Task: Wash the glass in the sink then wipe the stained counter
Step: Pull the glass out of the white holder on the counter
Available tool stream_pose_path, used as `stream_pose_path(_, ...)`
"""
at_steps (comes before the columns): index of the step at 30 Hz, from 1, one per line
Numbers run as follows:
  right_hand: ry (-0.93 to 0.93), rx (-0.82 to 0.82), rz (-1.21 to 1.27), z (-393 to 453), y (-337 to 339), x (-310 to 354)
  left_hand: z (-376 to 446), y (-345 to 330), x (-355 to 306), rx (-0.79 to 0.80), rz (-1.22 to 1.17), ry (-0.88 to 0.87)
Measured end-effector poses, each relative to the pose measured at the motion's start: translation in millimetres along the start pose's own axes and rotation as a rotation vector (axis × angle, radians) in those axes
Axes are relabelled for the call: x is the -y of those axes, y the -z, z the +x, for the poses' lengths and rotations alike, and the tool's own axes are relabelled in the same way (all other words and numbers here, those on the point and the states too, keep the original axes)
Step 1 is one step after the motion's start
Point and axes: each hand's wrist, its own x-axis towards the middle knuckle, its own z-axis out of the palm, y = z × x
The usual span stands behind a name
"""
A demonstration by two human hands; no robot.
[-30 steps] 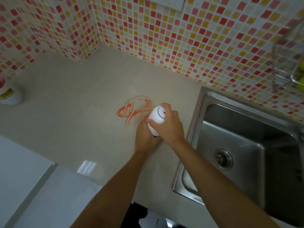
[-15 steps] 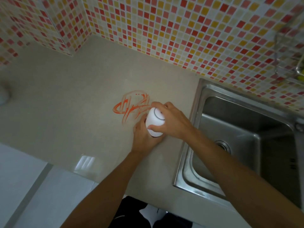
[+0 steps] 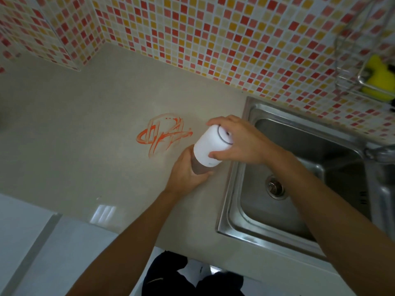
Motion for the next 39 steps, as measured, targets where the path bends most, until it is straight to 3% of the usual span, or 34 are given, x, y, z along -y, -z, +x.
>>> stream_pose_path(4, -0.038, -0.239, 0.195, -16, 17, -2, -3, 11, -3, -0.096, 0.039, 0.009)
stream_pose_path(8, -0.218, -0.500, 0.435, -20, 16, -16, -11, 27, 6, -0.153, 0.108, 0.035)
stream_pose_path(12, -0.500, -0.453, 0.806, -7, -19, -42, -13, 30, 1, -0.221, 0.183, 0.043)
stream_pose_path(16, -0.578, -0.285, 1.308, -10, -59, -60, -14, 30, 6, -0.270, 0.159, 0.063)
stream_pose_path(18, -0.572, -0.294, 1.230, -7, -81, -64, -13, 30, 12, -0.285, 0.130, 0.058)
stream_pose_path(21, -0.471, -0.359, 0.861, 1, -102, -62, -10, 33, 12, -0.314, 0.077, 0.066)
stream_pose_path(23, -0.377, -0.398, 0.744, 6, -111, -59, -9, 34, 8, -0.327, 0.043, 0.074)
stream_pose_path(33, -0.281, -0.463, 0.635, 25, -133, -59, -14, 41, 14, -0.285, 0.135, 0.099)
stream_pose_path(39, -0.283, -0.388, 0.582, 15, -133, -68, -25, 41, 2, -0.306, 0.145, 0.087)
